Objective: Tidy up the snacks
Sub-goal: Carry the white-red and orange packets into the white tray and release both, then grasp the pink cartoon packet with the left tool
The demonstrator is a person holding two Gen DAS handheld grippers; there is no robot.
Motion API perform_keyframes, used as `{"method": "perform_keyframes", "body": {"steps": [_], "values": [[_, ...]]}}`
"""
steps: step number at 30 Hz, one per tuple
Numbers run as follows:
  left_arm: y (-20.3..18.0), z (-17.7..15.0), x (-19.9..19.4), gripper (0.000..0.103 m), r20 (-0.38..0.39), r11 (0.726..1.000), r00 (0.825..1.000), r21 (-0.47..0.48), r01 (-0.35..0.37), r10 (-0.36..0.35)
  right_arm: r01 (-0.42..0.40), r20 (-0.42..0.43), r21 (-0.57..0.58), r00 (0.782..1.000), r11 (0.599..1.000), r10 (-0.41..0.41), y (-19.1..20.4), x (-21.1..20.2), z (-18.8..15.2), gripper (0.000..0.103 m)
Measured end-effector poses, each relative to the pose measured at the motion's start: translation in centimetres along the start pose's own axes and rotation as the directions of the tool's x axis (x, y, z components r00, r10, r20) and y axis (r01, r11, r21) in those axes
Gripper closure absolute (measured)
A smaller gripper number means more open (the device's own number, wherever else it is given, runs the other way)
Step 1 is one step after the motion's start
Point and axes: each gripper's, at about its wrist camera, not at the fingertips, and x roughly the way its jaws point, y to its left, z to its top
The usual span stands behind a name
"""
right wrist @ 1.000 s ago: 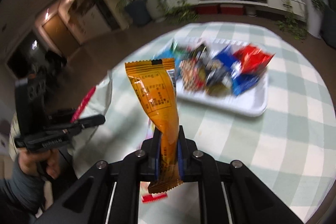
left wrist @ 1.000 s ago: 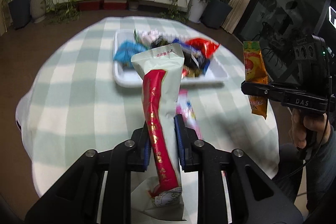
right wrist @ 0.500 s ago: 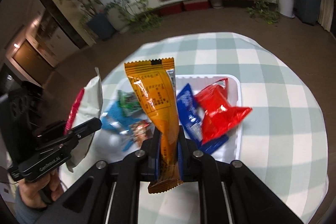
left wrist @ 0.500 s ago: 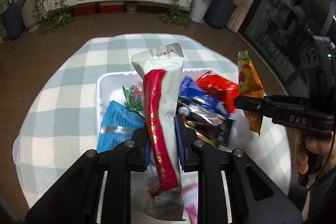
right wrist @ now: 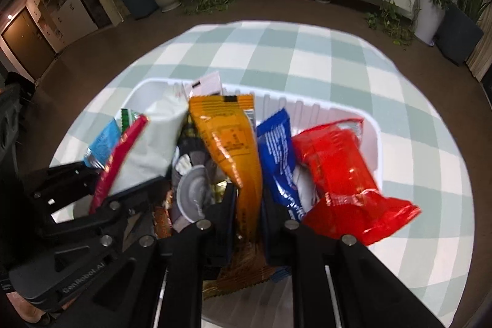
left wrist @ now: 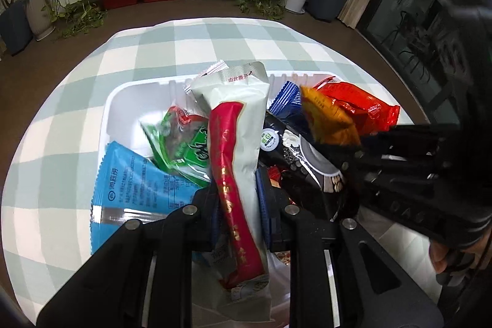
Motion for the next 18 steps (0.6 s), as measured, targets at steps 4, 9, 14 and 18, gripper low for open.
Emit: {"method": "perform_keyframes", "body": {"steps": [4, 9, 14, 18], "values": [[0.2, -0.1, 0.9, 0.083, 0.001, 1.000, 1.000, 0.003, -0.009, 0.009, -0.011, -0.012, 0.017, 1.000, 1.000, 0.011, -0.1, 0.8, -0.5, 0.088], [0.1, -0.1, 0.9, 0.083, 0.007, 1.000, 1.000, 0.011, -0.019, 0.018, -0.008, 0.008, 0.017, 1.000, 1.000, 0.008, -0.1, 0.2, -0.6, 0.086], [0.0, -0.4, 0.3, 0.081, 0.008, 1.000, 1.000, 0.010, -0.016, 0.016, 0.006, 0.026, 0.013, 1.000, 1.000, -0.006, 0.2, -0.6, -0.6, 0.081], [-0.4, -0.6, -0.3, 0.075, 0.010, 1.000, 1.000, 0.014, -0.016, 0.016, 0.024, 0.045, 0.004, 0.999, 1.000, -0.024, 0.5, -1.3, -0.7, 0.075]]}}
